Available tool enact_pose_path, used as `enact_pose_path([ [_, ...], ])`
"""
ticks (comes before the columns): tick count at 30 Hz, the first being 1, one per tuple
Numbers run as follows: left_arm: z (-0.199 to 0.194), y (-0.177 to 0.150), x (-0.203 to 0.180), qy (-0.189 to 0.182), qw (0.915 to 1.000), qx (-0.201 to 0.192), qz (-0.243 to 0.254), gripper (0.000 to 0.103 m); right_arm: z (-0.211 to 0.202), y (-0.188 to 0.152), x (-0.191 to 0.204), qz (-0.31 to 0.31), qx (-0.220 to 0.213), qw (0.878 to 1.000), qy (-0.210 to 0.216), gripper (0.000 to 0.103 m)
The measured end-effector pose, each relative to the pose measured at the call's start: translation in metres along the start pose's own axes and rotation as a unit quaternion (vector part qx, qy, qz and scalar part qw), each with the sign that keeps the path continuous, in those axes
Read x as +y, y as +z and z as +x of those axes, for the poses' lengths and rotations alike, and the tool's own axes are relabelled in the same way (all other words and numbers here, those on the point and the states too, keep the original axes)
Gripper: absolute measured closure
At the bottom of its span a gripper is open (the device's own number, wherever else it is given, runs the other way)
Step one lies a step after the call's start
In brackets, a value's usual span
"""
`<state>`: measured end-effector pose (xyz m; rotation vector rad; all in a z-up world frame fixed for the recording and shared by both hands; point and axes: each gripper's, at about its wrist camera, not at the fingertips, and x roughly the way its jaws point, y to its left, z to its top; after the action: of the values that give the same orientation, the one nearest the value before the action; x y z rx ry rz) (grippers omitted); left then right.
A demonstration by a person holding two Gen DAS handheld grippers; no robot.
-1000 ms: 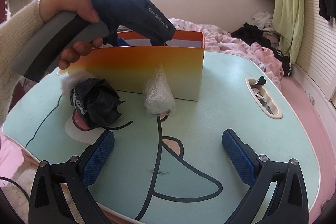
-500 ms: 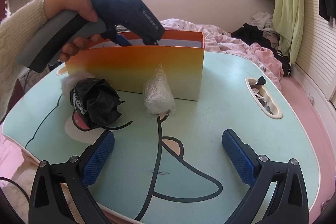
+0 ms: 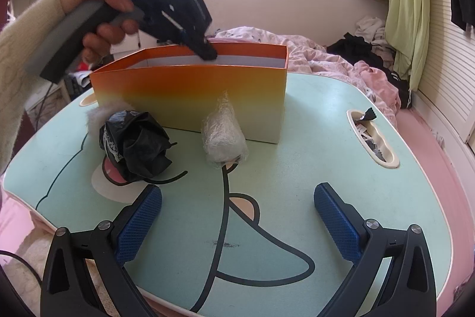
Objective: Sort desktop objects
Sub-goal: 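Reach into the box and grasp the brown printed carton with the left gripper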
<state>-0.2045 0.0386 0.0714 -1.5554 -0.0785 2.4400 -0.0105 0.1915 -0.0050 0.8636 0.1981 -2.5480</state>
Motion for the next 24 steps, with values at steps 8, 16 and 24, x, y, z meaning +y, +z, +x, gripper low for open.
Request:
enact_pose_path([
  [8,0.018,-0.021,-0.033,0.046,0.9958,0.069,0.037,0.023,0.000,0.000,0.000,0.000,0.000,1.000,0.000,0.000],
  [16,0.033,-0.006,-0.003,0.035,0.9969,0.069,0.013,0.051,0.001,0.000,0.000,0.000,-0.001,1.000,0.000,0.000],
  [24,0.032,-0.023,-0.013,0.025,0.9941,0.100,0.033,0.039,0.001,0.000,0.000,0.000,-0.001,1.000,0.000,0.000],
])
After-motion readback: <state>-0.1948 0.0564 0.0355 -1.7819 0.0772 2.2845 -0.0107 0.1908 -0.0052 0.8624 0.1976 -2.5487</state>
